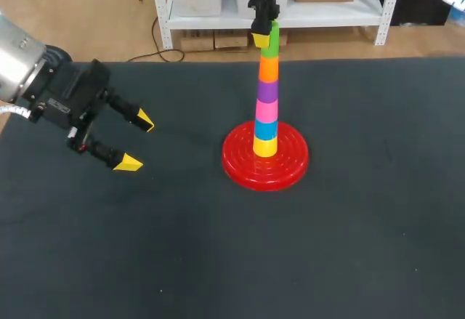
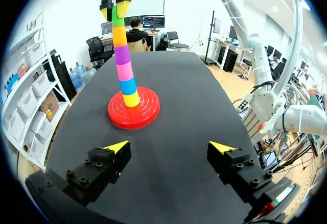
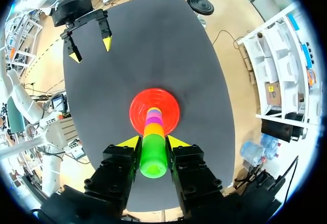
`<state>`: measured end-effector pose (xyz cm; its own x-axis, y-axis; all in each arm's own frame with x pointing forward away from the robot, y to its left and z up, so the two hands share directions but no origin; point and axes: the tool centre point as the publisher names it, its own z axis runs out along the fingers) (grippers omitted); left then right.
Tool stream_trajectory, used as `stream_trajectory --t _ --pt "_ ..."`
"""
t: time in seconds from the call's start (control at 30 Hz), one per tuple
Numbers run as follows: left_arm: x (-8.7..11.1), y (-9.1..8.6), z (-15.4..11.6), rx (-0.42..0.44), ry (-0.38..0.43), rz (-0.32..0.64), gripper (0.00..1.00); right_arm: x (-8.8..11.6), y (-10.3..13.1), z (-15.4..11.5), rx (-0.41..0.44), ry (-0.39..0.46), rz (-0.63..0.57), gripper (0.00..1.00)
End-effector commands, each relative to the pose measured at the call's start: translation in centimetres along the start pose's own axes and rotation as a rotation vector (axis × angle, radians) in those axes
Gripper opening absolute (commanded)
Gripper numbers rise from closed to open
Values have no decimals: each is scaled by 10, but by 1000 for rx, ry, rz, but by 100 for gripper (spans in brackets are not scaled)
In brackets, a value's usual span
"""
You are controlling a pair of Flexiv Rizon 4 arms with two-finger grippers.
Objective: Pick up and stack the cylinders on the red base in this order: pink,purple,orange,green
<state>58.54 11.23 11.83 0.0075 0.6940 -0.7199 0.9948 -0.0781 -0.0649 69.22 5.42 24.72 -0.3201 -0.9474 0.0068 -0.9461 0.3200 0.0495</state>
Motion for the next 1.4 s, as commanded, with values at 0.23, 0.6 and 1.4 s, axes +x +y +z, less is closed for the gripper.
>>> stream_trajectory --t 0.23,0.6,1.4 --pt "2 -1 0 -4 -4 4 100 2 -2 4 0 -13 7 0" --pt "2 -1 0 -4 -4 4 100 2 8 -4 47 -29 7 100" --pt "2 -1 0 -4 -4 4 100 85 27 -11 150 -486 175 100"
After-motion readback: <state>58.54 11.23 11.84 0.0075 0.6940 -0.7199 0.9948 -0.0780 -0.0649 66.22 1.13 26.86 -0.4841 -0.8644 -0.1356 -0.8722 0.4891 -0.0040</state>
